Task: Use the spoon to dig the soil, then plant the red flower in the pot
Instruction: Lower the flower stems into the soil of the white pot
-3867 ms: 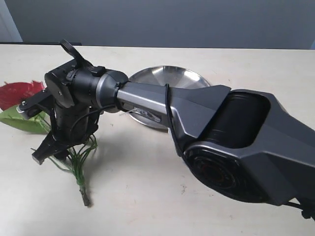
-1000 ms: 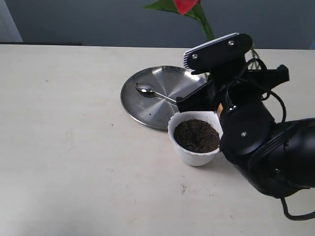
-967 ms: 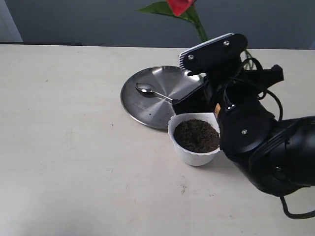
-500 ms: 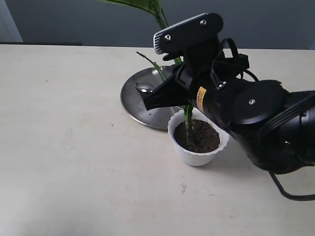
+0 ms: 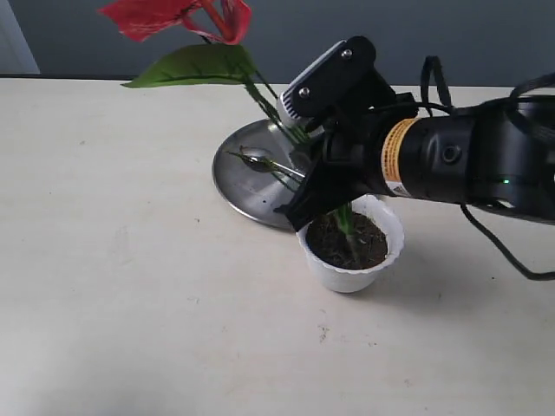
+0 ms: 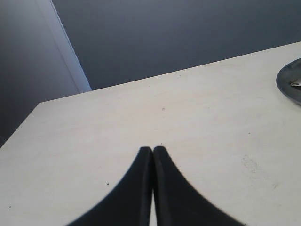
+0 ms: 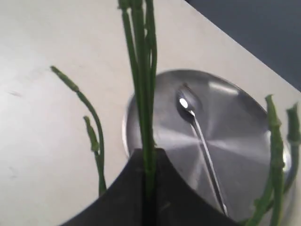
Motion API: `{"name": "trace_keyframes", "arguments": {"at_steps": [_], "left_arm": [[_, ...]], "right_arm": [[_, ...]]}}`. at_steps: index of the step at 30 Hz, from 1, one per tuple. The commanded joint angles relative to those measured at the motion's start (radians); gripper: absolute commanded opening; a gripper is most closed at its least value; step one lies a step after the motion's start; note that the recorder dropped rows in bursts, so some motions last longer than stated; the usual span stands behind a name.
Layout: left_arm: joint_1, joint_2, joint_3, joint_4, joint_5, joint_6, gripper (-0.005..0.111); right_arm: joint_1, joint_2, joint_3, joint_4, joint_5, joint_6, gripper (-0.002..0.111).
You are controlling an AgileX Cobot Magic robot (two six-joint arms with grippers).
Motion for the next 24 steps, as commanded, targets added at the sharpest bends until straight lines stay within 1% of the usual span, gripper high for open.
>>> {"name": "trace_keyframes", "arguments": {"at_steps": [1,2,3,4,5,6,7,11,14,17,24], "left_arm": [[0.001,-0.004,0.0,-0.005,-0.011,-0.001,0.0],[0.001,-0.004,0.0,-0.005,-0.011,-0.001,0.0],[0.001,-0.004,0.0,-0.005,-0.011,-0.001,0.0],[0.001,-0.004,0.0,-0.005,-0.011,-0.001,0.0],[0.001,-0.004,0.0,-0.005,-0.011,-0.001,0.0],[0.001,-0.004,0.0,-0.005,-0.011,-0.001,0.0],[0.001,-0.004,0.0,-0.005,-0.011,-0.001,0.0],[0.001,-0.004,0.0,-0.005,-0.011,-0.001,0.0],[0.001,-0.004,0.0,-0.005,-0.011,-0.001,0.0],[0.001,-0.004,0.0,-0.005,-0.011,-0.001,0.0],[0.001,-0.004,0.0,-0.005,-0.011,-0.001,0.0]], "right_arm": [[-0.06,-0.011,0.072,0.533,-0.359,-0.549,-0.001],[-0.06,-0.011,0.095,0.634,-0.429,-0.647,-0.001],[-0.06,-0.011,0.133,0.793,-0.543,-0.775,-0.001],[-0.06,-0.011,0.16,0.903,-0.621,-0.844,-0.001],[-0.06,-0.011,0.192,1.023,-0.71,-0.902,-0.001],[-0.06,-0.011,0.219,1.093,-0.774,-0.922,-0.001],[-0.066,-0.011,0.24,1.115,-0.817,-0.922,-0.001],[-0.123,0.008,0.312,1.059,-0.891,-0.91,-0.001],[-0.148,0.049,0.329,1.023,-0.938,-0.865,-0.001],[-0.151,0.094,0.34,0.999,-1.016,-0.852,-0.001],[-0.151,0.224,0.36,0.961,-1.094,-0.825,-0.001]]}}
